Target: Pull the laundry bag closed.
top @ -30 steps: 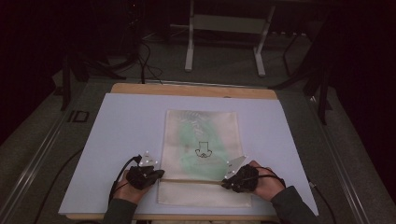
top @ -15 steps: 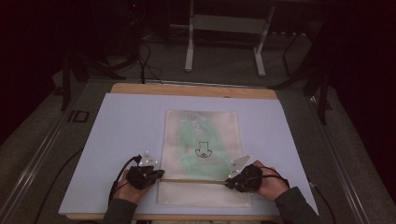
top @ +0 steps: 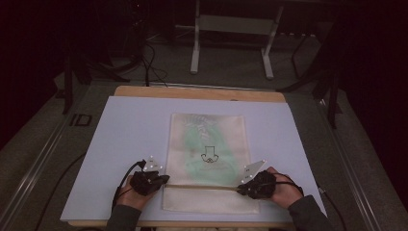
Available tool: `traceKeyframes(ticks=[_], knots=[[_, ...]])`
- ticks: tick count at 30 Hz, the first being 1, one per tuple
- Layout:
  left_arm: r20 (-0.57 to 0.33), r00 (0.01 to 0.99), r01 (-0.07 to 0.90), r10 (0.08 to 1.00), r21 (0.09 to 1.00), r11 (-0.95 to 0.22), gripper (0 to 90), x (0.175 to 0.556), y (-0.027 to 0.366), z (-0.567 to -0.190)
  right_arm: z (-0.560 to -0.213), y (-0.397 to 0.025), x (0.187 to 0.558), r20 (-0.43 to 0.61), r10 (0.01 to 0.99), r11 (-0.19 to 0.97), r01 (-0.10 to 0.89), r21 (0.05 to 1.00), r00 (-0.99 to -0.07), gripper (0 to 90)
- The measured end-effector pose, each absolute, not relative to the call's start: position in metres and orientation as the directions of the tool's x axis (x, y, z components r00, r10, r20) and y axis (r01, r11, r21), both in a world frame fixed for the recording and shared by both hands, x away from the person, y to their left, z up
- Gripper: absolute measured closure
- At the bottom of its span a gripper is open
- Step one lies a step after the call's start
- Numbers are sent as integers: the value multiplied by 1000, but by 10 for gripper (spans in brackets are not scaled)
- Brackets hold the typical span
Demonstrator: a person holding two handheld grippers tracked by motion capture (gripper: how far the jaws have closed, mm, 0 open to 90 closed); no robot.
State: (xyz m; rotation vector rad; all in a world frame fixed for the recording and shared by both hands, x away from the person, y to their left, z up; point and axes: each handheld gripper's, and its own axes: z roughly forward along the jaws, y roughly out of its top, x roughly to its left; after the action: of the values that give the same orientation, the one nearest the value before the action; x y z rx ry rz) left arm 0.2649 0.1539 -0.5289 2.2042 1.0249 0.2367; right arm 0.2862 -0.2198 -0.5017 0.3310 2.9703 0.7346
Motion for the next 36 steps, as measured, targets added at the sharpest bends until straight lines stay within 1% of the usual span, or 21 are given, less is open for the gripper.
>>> traceKeyframes(ticks=[14,19,27,36], knots=[[-113,672,606,732,651,-457,896,265,153,-529,-502,-234,286,2,255,848,225,480,-967,824],[-112,672,606,732,651,-457,896,265,154,-529,-503,-239,286,0,263,851,232,471,-965,823],[-113,670,608,733,650,-456,896,265,153,-529,-501,-259,283,8,301,828,266,493,-954,823],[-113,671,607,733,651,-455,896,265,153,-529,-503,-267,282,24,323,808,289,513,-946,822]])
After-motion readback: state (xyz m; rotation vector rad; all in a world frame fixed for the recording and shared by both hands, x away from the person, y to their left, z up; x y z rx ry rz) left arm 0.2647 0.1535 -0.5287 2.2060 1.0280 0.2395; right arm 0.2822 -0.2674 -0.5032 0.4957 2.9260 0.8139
